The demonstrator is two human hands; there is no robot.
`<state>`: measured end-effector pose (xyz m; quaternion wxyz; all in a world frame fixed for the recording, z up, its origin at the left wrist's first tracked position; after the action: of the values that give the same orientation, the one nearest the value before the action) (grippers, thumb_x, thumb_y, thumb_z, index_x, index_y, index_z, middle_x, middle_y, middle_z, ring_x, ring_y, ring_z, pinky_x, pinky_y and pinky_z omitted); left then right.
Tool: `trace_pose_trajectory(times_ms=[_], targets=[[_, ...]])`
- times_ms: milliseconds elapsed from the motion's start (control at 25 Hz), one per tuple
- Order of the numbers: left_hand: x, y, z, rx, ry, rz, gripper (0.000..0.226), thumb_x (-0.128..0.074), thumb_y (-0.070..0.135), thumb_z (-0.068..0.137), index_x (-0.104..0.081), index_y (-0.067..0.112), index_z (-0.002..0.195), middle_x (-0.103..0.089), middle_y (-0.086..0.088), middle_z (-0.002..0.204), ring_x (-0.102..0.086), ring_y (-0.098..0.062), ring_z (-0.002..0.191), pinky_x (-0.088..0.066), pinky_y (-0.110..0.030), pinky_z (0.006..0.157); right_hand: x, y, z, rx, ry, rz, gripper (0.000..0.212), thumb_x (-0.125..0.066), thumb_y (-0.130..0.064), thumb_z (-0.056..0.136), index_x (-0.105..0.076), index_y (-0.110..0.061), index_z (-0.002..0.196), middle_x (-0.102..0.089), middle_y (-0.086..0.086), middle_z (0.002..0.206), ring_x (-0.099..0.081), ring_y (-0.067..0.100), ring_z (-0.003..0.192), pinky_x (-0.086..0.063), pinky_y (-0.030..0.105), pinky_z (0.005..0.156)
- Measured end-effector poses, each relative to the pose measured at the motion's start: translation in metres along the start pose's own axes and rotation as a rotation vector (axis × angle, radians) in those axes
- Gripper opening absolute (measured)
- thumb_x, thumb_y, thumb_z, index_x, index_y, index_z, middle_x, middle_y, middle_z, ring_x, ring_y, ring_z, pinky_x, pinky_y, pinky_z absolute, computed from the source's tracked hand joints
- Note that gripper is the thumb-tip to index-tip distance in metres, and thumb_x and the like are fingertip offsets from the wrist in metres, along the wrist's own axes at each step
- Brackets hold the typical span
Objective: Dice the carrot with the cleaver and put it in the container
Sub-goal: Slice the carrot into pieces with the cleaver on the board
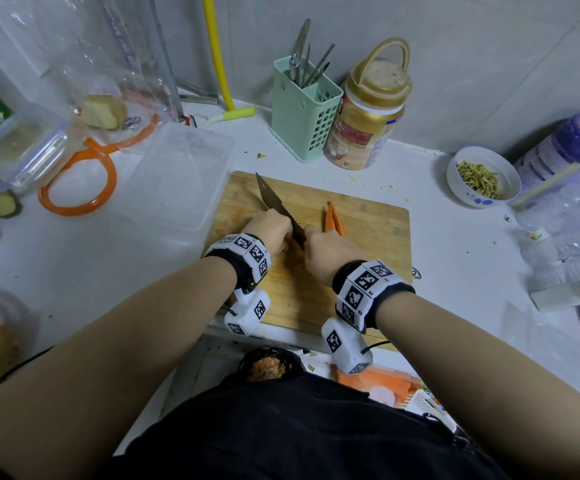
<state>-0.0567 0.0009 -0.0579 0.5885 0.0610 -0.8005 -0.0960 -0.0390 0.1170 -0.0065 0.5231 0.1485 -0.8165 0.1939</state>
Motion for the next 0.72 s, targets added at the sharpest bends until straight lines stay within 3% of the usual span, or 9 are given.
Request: trace_pose_trajectory(times_ms=[400, 720], targets=[[0.0, -0.002, 0.001, -0.016, 0.012, -0.014, 0.018, -0.062, 0.018, 0.092, -0.075, 0.015, 0.104, -0.073, -0.008, 0.098, -0.067, -0.026, 0.091, -0.055, -0.037, 0.083, -0.01, -0.001, 0.012, -0.011, -0.068, 0.024, 0.026, -0.041, -0.014, 0.095, -0.041, -0.014, 0.122, -0.053, 0.007, 0.086, -0.058, 0.026, 0.073, -0.051, 0.036, 0.06], [-0.003, -0.006, -0.001, -0.021, 0.047, -0.095, 0.014, -0.065, 0.016, 0.087, -0.076, 0.017, 0.095, -0.073, -0.005, 0.089, -0.068, -0.024, 0.086, -0.055, -0.035, 0.08, -0.018, 0.001, 0.016, -0.008, 0.0, 0.073, 0.024, -0.04, -0.016, 0.096, -0.041, -0.013, 0.119, -0.054, 0.006, 0.08, -0.059, 0.028, 0.072, -0.054, 0.04, 0.063]])
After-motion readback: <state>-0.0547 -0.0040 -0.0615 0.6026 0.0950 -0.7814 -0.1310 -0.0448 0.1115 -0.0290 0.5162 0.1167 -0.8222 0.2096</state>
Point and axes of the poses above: each hand's wrist, its own z-axis towards the middle knuckle, its own x-axis out of the back of the hand, y = z × x, the point moved 5 cm from there along z, towards the middle knuckle
